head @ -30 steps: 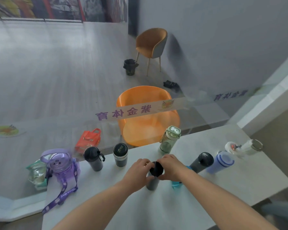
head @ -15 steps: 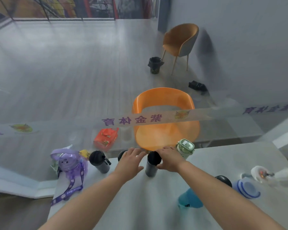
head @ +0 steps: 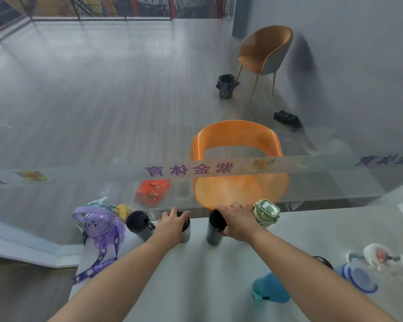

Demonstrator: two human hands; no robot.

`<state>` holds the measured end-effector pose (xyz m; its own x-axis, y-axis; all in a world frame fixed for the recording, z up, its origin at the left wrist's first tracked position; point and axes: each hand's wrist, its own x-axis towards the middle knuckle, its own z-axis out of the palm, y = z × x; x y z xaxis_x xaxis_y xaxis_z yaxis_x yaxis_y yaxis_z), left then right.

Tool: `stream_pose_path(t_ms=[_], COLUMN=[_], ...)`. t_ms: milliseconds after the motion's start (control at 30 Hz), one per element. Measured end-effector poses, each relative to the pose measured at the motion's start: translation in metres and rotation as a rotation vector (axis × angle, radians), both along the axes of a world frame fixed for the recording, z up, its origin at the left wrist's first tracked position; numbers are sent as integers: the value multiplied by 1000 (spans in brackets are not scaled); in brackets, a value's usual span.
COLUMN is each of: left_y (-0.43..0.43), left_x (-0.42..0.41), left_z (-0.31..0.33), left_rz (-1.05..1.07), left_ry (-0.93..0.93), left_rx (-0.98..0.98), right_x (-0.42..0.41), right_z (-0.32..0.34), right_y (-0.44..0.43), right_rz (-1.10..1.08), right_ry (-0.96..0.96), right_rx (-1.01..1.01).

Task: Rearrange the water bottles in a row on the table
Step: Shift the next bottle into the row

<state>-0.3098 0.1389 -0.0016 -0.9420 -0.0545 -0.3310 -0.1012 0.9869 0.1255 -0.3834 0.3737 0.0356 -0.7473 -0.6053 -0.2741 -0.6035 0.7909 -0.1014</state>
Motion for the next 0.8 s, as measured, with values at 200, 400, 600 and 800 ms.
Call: stream_pose_path(t_ms=[200,400,600,800], left_y=[-2,-4,-28,-79], left_x=[-4,-6,1,3], left_z=[-4,-3,11,28], left_rz=[-6,-35,-136,-126], left_ry=[21,7,9,-65], left_rx=[13,0,-61,-176], right_x=[-5,-8,-7,2], right_z=[0,0,6,28], right_y=[-10,-15,-19,-64], right_rz=[-27,-52,-53,127], right_ry=[31,-5,-103,-29], right_rx=[-9,-1,60,-137])
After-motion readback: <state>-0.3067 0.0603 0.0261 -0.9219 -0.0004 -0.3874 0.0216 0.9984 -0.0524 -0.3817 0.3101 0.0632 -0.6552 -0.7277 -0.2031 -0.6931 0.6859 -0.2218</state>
